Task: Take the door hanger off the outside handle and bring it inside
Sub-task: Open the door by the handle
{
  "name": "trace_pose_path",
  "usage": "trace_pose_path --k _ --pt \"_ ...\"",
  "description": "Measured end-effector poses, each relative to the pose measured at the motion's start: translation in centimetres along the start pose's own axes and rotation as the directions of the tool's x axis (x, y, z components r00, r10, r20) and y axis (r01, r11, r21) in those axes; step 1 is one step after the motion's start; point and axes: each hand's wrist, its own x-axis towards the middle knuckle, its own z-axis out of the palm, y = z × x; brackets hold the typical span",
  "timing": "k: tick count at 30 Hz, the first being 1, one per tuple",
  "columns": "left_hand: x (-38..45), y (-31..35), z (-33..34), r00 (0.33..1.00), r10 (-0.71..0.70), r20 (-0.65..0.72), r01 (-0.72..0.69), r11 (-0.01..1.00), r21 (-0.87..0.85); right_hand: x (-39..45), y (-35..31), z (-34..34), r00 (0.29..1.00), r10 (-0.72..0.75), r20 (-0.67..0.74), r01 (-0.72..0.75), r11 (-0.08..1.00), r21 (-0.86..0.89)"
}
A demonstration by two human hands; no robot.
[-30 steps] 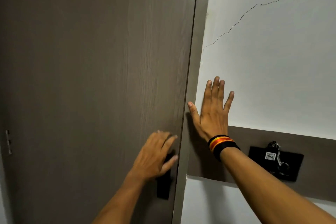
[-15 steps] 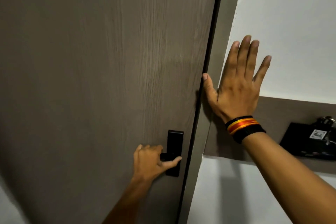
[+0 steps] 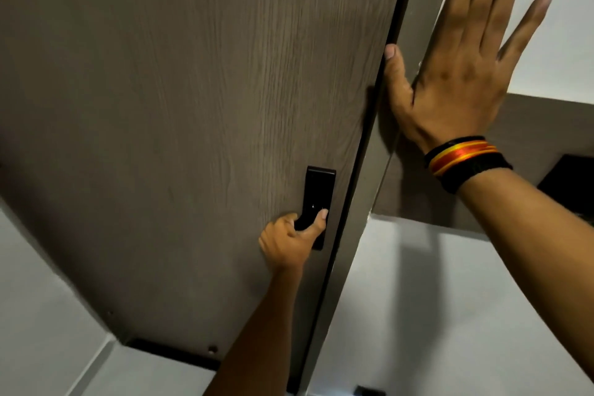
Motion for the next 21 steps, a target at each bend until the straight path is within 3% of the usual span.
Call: trace_pose_path --k 3,9,12,16,19,21 --pt "-0.2 -0.2 -0.5 0.999 -0.036 -0.018 0.035 0.998 -0.054 0.1 0.1 -0.5 1.000 0.010 0.028 -0.010 1.000 0.008" --pt "-2.0 -0.5 -3.3 0.989 -0.067 0.133 0.081 0.991 -0.103 0.4 -0.1 -2.4 0.985 0.008 0.174 -0.024 0.996 0.088" --pt "-3.2 -0.2 -5.4 0.984 -0.072 0.164 0.097 0.984 -0.151 0.7 0.7 -3.8 0.965 -0.035 0.259 -0.033 0.967 0.251" --pt "-4.3 0.2 -7.7 0.984 -0.064 0.167 0.094 0.980 -0.177 -2.5 1.8 -6.9 0.955 -0.050 0.291 -0.185 0.667 0.722" --pt "-4.6 -0.1 -9.9 0.983 0.011 0.181 0.013 0.991 -0.133 -8.4 2.6 -9.4 0.907 -0.043 0.418 -0.355 0.453 0.818" --pt "-4.0 -0.5 -12.3 0.966 0.117 0.231 -0.112 0.993 -0.034 -12.7 2.7 -10.3 0.799 -0.063 0.597 -0.539 0.362 0.760"
